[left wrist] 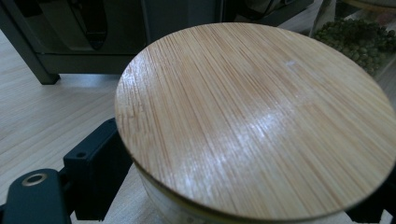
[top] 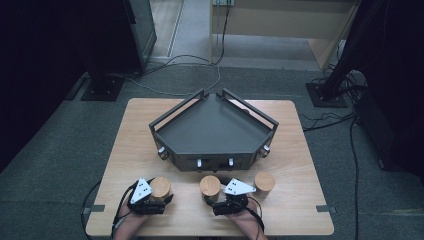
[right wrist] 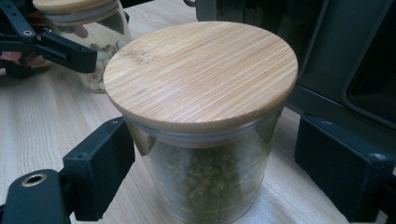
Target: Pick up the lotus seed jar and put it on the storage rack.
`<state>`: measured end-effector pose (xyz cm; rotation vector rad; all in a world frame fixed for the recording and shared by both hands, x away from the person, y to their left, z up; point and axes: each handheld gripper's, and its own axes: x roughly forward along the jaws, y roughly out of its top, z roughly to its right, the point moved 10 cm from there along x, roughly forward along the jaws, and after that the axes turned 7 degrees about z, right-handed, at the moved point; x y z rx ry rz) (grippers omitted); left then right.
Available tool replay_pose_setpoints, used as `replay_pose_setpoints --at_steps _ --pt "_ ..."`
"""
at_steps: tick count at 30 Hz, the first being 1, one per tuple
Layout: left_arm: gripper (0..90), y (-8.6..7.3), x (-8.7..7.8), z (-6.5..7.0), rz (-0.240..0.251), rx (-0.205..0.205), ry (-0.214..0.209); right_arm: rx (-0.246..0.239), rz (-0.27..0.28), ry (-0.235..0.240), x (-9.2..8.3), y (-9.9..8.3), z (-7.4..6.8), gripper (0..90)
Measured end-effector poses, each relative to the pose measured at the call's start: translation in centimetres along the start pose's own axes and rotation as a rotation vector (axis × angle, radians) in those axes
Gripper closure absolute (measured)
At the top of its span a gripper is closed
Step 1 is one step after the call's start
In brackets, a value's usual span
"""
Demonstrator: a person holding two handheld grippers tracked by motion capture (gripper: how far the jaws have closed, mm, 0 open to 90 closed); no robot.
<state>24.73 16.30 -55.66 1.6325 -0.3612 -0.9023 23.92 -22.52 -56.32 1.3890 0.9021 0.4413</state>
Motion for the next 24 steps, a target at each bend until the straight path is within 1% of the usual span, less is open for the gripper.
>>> replay_pose_setpoints --at_steps 5,7,9,11,12,14,20,24 --pt "11.7 0.03 0.07 0.1 -0.007 0.005 0.004 0.001 -0.008 0.002 0.06 0.05 0.0 12.2" --pt "11.7 0.05 0.11 0.16 -0.013 0.009 0.013 0.001 -0.009 0.001 0.07 0.05 -0.01 12.1" --pt "15.0 0.04 0.07 0.14 -0.015 0.011 0.012 -0.001 -0.01 0.001 0.07 0.06 -0.03 12.2" --pt "15.1 0.08 0.11 0.17 -0.021 0.009 0.018 -0.002 -0.01 0.001 0.08 0.06 -0.02 12.2" --pt "17.9 0.08 0.1 0.14 -0.021 0.013 0.009 -0.001 -0.011 0.0 0.08 0.07 -0.03 12.2" --pt "23.7 0.1 0.12 0.24 -0.025 0.023 0.009 0.001 -0.011 0.0 0.09 0.07 -0.02 12.2" --pt "25.0 0.08 0.1 0.15 -0.021 0.01 0.006 -0.001 -0.012 -0.002 0.1 0.07 -0.04 12.2" --pt "25.1 0.08 0.08 0.15 -0.022 0.0 0.012 0.003 -0.011 -0.001 0.11 0.08 -0.01 12.2"
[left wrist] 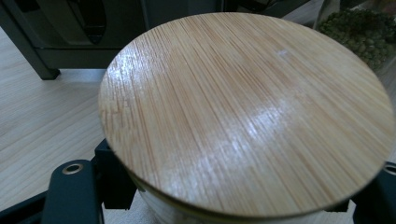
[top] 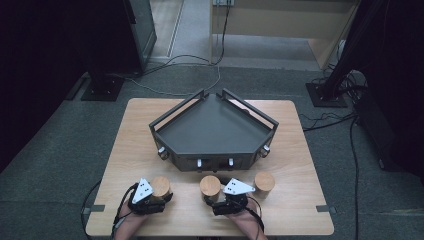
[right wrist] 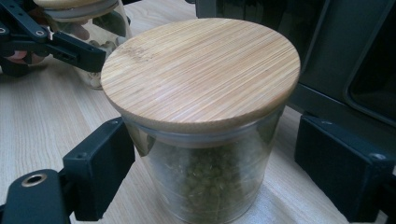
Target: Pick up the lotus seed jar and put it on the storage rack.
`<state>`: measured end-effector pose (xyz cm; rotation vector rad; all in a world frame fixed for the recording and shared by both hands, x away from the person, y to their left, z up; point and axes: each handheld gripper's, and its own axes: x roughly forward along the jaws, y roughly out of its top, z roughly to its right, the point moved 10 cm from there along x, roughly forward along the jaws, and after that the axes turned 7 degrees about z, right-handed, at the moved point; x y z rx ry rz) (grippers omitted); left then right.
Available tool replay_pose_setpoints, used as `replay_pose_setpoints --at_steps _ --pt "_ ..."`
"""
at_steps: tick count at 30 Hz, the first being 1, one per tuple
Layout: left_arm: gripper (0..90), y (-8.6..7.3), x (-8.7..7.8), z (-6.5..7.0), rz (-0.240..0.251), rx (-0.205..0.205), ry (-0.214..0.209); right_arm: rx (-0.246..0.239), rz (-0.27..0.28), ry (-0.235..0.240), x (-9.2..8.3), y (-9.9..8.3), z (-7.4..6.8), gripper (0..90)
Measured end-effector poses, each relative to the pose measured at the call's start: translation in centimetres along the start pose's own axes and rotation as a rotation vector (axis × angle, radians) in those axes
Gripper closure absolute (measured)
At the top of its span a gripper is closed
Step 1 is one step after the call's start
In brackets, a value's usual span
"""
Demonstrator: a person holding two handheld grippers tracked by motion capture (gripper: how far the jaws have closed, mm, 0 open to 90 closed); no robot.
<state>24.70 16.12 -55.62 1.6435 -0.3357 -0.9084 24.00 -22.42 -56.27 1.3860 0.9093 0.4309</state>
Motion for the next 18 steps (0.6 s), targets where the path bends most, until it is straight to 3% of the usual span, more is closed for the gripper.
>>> replay_pose_setpoints --at_steps 8,18 --pt "25.1 0.2 -0.03 0.04 -0.004 -0.016 -0.007 0.002 -0.001 0.001 0.01 0.0 0.05 12.1" --pt "25.1 0.98 -0.22 0.55 0.006 0.001 -0.028 0.004 -0.003 0.0 0.04 0.01 0.05 12.1"
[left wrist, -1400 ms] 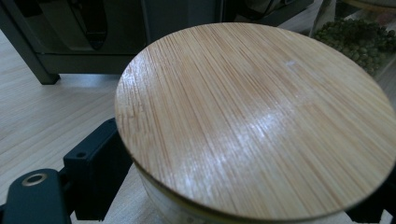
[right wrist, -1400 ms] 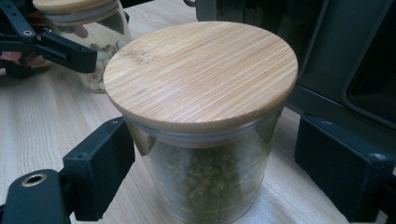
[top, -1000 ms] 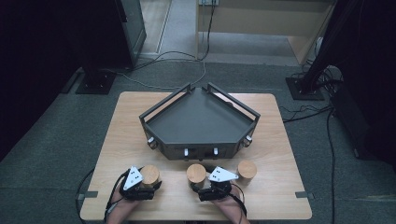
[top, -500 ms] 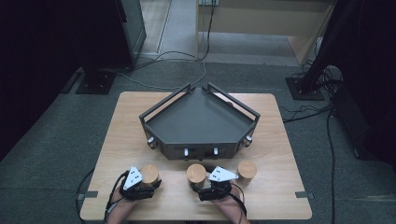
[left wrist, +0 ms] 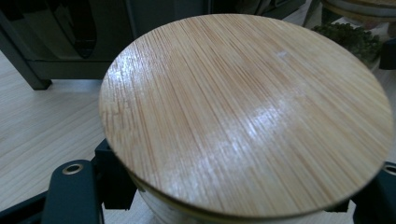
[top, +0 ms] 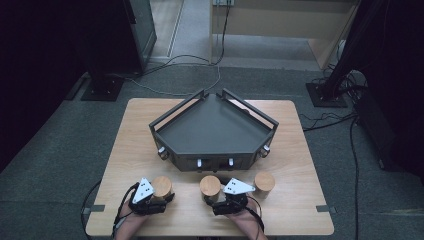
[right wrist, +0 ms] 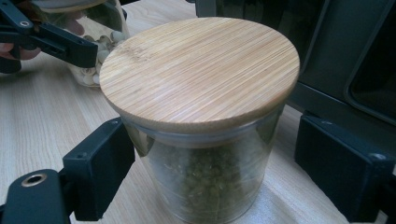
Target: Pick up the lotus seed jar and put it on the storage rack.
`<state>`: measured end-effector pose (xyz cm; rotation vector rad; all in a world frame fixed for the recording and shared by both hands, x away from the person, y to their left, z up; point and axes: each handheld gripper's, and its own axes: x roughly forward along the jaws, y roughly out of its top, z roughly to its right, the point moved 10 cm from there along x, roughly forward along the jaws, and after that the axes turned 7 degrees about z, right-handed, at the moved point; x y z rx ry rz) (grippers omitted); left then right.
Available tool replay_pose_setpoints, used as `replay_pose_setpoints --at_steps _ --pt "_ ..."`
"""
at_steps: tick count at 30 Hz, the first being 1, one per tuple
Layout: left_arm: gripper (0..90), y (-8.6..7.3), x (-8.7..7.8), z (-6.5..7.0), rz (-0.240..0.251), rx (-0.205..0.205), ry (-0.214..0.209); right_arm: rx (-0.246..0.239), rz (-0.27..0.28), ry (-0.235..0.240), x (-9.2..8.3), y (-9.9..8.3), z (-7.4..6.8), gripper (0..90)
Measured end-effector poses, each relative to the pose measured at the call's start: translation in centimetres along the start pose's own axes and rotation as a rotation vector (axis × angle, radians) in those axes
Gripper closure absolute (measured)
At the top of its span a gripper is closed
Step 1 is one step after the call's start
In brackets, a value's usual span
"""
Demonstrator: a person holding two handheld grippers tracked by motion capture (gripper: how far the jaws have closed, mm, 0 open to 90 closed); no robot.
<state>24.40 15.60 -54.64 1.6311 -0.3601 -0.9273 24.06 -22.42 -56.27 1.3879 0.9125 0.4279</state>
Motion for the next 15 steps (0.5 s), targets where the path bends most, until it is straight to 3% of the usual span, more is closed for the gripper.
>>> replay_pose_setpoints --at_steps 15 --pt "25.1 1.1 -0.1 0.2 -0.023 0.008 -0.01 0.006 -0.008 0.001 0.0 0.0 0.0 12.1"
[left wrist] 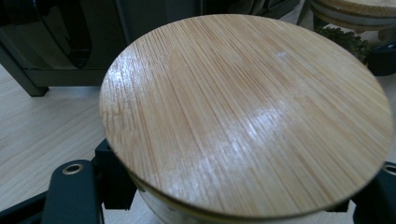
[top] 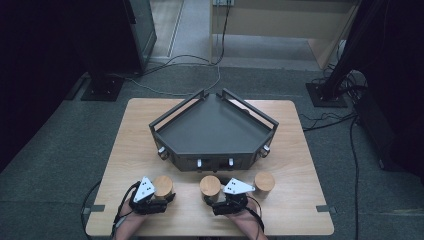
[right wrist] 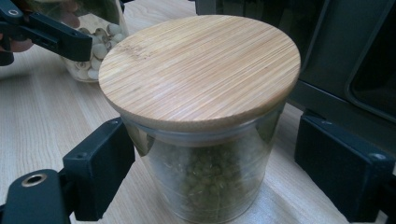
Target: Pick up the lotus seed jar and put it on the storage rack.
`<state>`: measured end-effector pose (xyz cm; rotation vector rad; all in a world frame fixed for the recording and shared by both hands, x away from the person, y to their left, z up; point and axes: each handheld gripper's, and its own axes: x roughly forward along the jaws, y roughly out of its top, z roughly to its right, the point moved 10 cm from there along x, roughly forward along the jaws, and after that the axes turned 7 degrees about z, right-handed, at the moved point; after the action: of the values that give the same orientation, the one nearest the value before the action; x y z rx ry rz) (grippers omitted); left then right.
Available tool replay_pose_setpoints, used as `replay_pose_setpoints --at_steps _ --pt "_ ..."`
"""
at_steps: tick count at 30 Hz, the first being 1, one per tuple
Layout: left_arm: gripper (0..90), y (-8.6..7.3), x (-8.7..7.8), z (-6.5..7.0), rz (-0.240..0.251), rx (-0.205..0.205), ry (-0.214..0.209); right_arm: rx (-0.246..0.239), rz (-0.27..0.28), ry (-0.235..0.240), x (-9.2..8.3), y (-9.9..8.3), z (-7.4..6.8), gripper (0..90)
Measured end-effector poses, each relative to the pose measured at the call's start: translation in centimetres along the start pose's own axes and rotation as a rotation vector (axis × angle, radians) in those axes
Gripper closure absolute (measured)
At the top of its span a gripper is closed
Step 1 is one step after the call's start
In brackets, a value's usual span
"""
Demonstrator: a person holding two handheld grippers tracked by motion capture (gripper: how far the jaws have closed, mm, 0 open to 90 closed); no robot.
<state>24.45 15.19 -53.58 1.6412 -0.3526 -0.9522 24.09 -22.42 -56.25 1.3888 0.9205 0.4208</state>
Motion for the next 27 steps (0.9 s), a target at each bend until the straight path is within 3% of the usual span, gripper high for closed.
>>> replay_pose_setpoints --at_steps 16,27 --pt "25.1 0.9 0.3 0.3 -0.006 -0.009 -0.009 -0.006 -0.003 0.0 0.0 0.0 0.0 12.2" --pt "25.1 2.1 0.7 0.5 -0.011 0.006 -0.023 -0.009 -0.005 0.0 0.0 0.0 -0.1 12.1"
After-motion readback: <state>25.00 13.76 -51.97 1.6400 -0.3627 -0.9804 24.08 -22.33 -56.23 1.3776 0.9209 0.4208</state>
